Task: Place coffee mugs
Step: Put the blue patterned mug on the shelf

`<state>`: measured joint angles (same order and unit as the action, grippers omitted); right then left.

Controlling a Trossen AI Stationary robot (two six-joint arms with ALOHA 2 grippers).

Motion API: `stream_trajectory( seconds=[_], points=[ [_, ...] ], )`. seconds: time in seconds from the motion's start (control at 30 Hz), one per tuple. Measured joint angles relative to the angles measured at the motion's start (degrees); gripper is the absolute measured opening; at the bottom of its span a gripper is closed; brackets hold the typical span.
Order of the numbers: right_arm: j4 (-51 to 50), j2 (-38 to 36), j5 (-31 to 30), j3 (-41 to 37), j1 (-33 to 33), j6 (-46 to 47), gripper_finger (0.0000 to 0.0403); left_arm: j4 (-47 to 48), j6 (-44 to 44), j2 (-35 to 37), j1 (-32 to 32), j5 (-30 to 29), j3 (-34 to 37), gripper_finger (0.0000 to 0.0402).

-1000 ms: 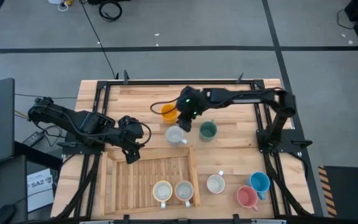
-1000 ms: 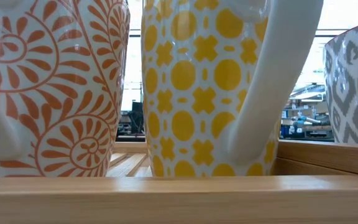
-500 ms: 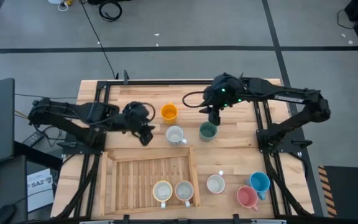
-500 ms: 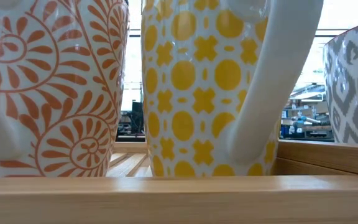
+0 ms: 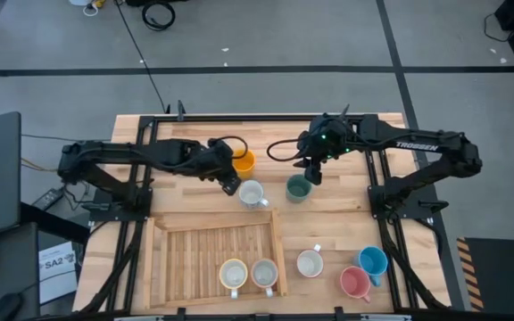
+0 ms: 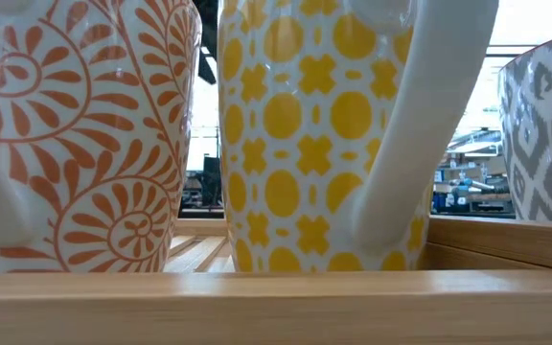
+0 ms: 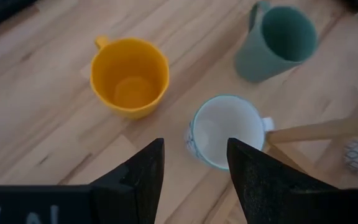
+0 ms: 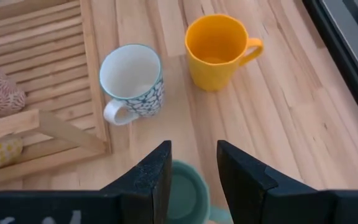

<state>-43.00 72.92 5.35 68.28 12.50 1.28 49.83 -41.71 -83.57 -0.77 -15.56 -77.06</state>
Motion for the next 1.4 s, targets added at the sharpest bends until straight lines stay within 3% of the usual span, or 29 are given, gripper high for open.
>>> stream_trajectory(
  seconds=[0.73,1.4],
  points=[
    [0.95,0.05,0.28,-0.28,0.01,0.02,0.0134,-3.47,0.20,-14.78,-1.06,5.73,-0.02,0.0183],
    [0.92,0.07,0.30,-0.25,0.01,-0.44,0.0134,-6.25,0.41,-19.56,-1.06,6.39,-0.07,0.0183]
  ],
)
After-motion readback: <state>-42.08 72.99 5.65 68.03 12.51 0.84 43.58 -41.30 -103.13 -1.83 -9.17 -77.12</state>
